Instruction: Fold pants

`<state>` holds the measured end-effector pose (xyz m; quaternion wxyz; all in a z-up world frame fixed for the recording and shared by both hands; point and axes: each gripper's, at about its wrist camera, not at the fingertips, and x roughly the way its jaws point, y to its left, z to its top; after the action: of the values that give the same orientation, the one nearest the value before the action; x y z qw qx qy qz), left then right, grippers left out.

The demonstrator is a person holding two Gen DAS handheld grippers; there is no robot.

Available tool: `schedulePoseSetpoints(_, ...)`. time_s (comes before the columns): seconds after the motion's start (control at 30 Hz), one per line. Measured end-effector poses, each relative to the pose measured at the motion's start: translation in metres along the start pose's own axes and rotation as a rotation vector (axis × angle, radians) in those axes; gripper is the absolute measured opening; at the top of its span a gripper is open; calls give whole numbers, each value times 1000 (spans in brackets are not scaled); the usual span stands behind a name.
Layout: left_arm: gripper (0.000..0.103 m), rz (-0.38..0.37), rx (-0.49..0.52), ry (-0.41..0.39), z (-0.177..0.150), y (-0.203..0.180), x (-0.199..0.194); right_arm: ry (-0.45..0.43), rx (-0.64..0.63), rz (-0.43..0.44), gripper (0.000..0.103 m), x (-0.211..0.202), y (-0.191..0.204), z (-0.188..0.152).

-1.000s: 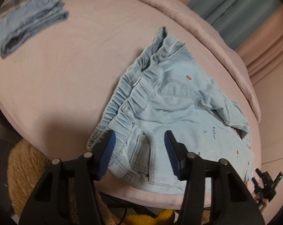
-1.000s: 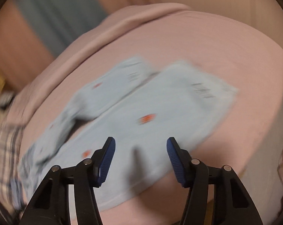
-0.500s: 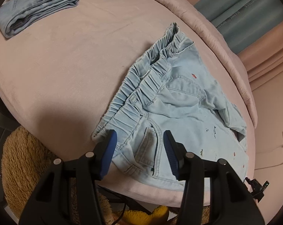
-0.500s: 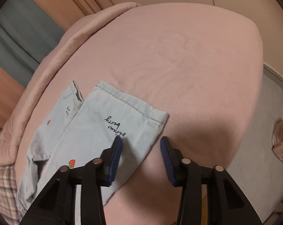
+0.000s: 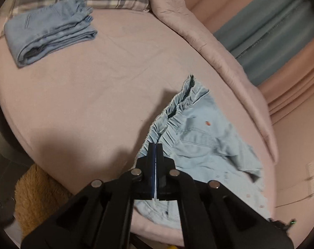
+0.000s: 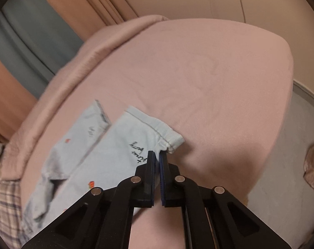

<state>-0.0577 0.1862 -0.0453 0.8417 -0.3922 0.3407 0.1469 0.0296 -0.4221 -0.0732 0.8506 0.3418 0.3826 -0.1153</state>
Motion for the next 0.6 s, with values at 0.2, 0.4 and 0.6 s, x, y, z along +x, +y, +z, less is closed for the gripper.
schedulePoseSetpoints(0.2,22,-41,-100,146,-22,15,13,7,-26,-46,5,5,0,-1)
schedulePoseSetpoints(0.4,66,-8,-142,184,-33,21,17,15,-39,-72,5,11,2,-2)
schedulePoseSetpoints(0.6,66,1,-137,237,-40,20,28,25,-32,-76,5,11,-3,-4)
